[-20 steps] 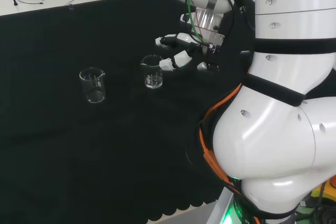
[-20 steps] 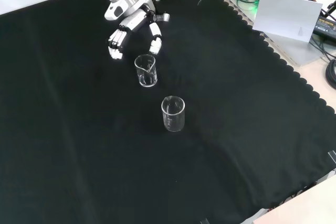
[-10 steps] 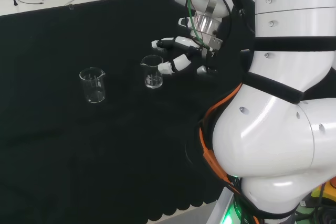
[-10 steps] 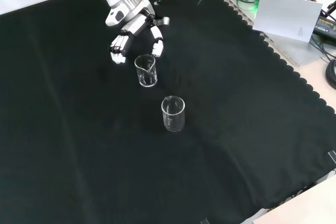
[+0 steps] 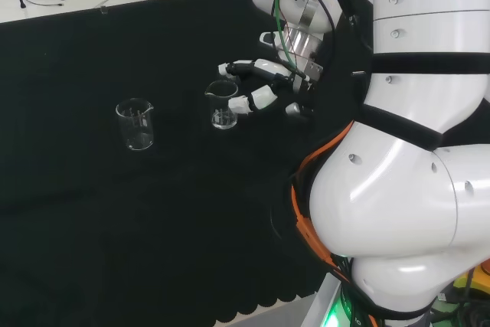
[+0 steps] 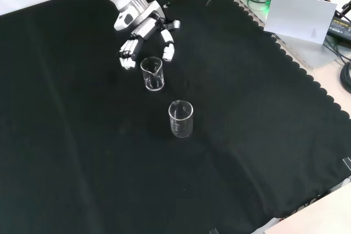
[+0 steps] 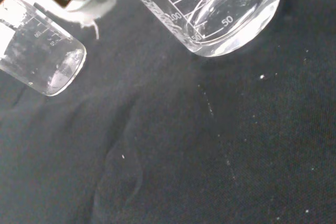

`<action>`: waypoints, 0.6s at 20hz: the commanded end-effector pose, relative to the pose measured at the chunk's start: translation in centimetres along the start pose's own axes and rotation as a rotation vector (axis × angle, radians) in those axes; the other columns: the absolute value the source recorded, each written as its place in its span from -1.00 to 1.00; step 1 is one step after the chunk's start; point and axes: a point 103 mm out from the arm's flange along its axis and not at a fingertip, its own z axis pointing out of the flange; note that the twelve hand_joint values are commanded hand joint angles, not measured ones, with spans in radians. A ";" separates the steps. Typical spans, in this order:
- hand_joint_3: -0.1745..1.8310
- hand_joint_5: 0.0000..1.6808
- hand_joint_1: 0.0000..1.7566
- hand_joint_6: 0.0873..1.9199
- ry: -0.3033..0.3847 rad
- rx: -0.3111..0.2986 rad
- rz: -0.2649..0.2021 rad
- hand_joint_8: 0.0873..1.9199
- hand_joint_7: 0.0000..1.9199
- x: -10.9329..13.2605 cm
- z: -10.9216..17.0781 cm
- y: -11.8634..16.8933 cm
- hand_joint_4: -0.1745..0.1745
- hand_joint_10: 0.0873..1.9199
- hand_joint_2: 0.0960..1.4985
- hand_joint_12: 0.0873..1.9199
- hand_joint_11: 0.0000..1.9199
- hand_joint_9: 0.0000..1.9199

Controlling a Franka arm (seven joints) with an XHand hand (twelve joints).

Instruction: Pick up the beaker on the right.

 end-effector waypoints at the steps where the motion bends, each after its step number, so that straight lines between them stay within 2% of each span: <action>1: -0.18 -0.62 -0.06 -1.00 0.012 -0.005 -0.015 -0.55 -0.80 0.2 0.7 0.1 -0.01 -0.46 -0.44 -0.11 -1.00 -0.76; 6: -0.18 -0.60 -0.06 -1.00 0.024 -0.001 -0.046 -0.56 -0.79 0.8 1.3 0.6 -0.01 -0.46 -0.44 -0.11 -1.00 -0.75; 12: -0.18 -0.57 -0.06 -1.00 0.054 -0.012 -0.051 -0.56 -0.78 0.9 2.1 1.0 -0.01 -0.47 -0.45 -0.11 -1.00 -0.75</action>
